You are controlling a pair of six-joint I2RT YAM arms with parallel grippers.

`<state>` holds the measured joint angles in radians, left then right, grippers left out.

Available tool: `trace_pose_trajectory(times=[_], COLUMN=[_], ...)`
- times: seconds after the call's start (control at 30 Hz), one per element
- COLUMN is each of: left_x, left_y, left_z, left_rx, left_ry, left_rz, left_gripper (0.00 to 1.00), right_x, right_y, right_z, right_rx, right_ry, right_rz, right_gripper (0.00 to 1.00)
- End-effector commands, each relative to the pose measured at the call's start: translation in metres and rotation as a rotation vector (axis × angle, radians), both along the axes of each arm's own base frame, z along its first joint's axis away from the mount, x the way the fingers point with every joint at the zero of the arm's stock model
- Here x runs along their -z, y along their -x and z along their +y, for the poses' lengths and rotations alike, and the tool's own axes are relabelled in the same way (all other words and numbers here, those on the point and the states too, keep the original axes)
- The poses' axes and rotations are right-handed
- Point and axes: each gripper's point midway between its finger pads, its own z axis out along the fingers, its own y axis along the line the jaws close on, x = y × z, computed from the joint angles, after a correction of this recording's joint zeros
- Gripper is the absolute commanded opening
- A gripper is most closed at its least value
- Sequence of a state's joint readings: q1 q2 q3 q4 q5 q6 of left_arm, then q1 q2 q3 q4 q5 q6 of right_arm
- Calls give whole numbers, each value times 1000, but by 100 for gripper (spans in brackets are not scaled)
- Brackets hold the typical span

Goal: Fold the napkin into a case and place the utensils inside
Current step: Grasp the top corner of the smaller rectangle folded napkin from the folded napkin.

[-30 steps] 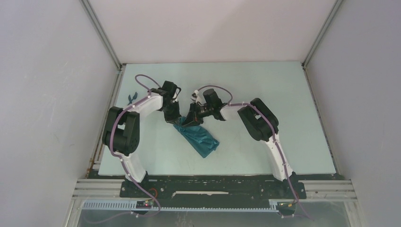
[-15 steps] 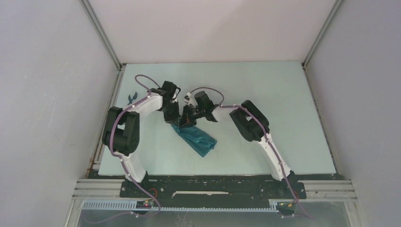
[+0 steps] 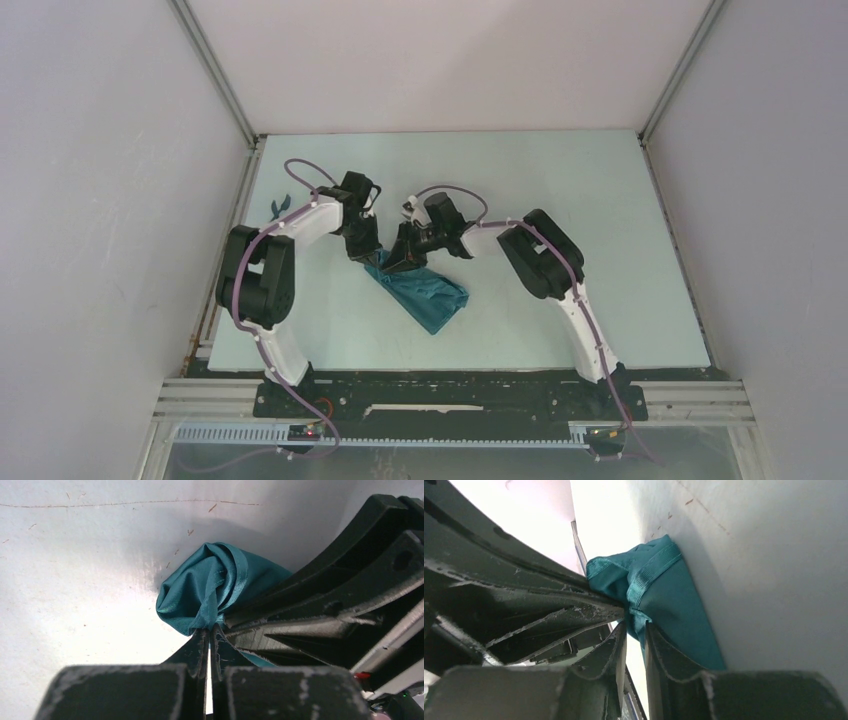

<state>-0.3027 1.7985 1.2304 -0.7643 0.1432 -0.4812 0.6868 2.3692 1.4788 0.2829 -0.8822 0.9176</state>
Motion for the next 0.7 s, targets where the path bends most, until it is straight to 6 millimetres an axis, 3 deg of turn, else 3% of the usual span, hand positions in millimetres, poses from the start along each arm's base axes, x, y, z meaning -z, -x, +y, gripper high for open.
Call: trace_pose_trajectory(times=[0.0, 0.3, 0.53, 0.67], left_x=[-15, -16, -16, -12], left_y=[-7, -7, -6, -7], left_z=[-4, -4, -5, -8], left_rx=[-10, -3, 3, 1], left_ry=[26, 31, 34, 44], left_rz=[-56, -57, -53, -40], left_gripper=[0, 0, 0, 0], right_x=[-45, -32, -4, 3], right_y=[2, -2, 3, 6], right_z=[-2, -15, -11, 2], right_rx=[-32, -22, -25, -38], right_ry=[-55, 0, 40, 38], right_rz=[-93, -105, -88, -81], right_gripper=[29, 32, 21, 18])
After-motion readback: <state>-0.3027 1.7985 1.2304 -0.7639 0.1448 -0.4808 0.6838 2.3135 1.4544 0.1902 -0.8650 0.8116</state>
